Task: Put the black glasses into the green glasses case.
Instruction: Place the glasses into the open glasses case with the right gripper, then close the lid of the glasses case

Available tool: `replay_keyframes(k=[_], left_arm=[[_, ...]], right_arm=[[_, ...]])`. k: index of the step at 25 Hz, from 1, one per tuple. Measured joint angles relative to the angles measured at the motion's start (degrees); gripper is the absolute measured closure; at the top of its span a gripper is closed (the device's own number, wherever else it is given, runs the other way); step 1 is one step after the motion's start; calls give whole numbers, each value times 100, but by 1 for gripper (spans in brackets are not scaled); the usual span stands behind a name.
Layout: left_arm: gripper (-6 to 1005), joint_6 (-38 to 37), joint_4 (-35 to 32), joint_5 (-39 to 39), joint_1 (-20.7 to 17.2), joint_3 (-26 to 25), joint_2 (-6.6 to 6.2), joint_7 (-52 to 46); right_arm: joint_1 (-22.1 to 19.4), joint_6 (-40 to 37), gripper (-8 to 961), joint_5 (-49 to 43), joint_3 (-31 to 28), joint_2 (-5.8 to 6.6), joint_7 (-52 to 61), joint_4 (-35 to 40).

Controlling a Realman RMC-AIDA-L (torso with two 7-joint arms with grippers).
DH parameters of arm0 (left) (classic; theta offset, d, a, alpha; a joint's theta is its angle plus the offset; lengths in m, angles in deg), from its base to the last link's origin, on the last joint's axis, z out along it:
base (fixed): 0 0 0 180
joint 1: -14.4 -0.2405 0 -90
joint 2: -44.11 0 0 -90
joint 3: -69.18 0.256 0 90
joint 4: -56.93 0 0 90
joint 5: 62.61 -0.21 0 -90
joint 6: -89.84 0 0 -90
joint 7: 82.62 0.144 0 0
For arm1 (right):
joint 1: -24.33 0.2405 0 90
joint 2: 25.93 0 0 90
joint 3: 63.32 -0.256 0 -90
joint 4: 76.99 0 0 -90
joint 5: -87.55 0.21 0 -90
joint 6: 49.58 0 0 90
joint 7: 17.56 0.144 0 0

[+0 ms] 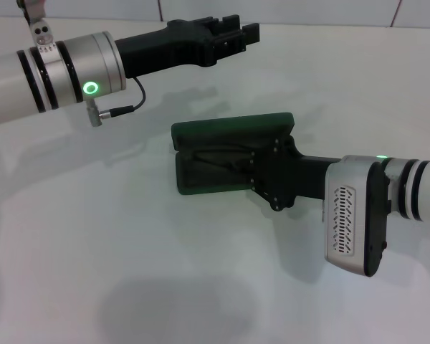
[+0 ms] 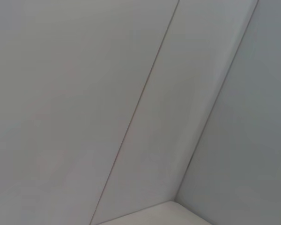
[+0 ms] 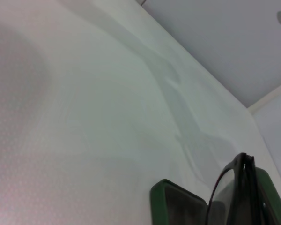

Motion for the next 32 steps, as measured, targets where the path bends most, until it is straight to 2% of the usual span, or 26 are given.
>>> replay_keyframes(k=[8, 10, 13, 16, 18, 21, 25, 28, 32], left_arm=[[495, 46, 0, -32, 0, 4, 2, -1], [495, 65, 0, -35, 0, 14, 3, -1], [495, 80, 0, -49, 0, 24, 0, -1], [495, 189, 0, -93, 1, 38, -2, -1], [495, 370, 0, -238, 14, 46, -9, -28], [495, 831, 0, -867, 110, 50, -36, -272], [495, 1189, -10, -1665, 261, 53, -37, -743], [495, 1219, -57, -1874, 287, 54, -15, -808], [495, 1239, -69, -2051, 288, 77, 0, -880]], right_arm=[[-303, 54, 811, 15, -53, 0, -25, 246], [-406, 9, 776, 24, -137, 0, -26, 323], [-567, -327, 724, 98, -381, 0, -9, 381], [-667, -881, 712, 361, -696, 20, 10, 315], [-701, -1400, 704, 515, -992, 47, 113, 187], [-621, -2846, 692, 543, -1834, 116, 782, -329], [-341, -4428, 676, 454, -2952, 376, 1871, -1271], [-266, -4975, 663, 452, -3535, 496, 2114, -1773], [-478, -5105, 647, 448, -4286, 387, 2104, -1948]])
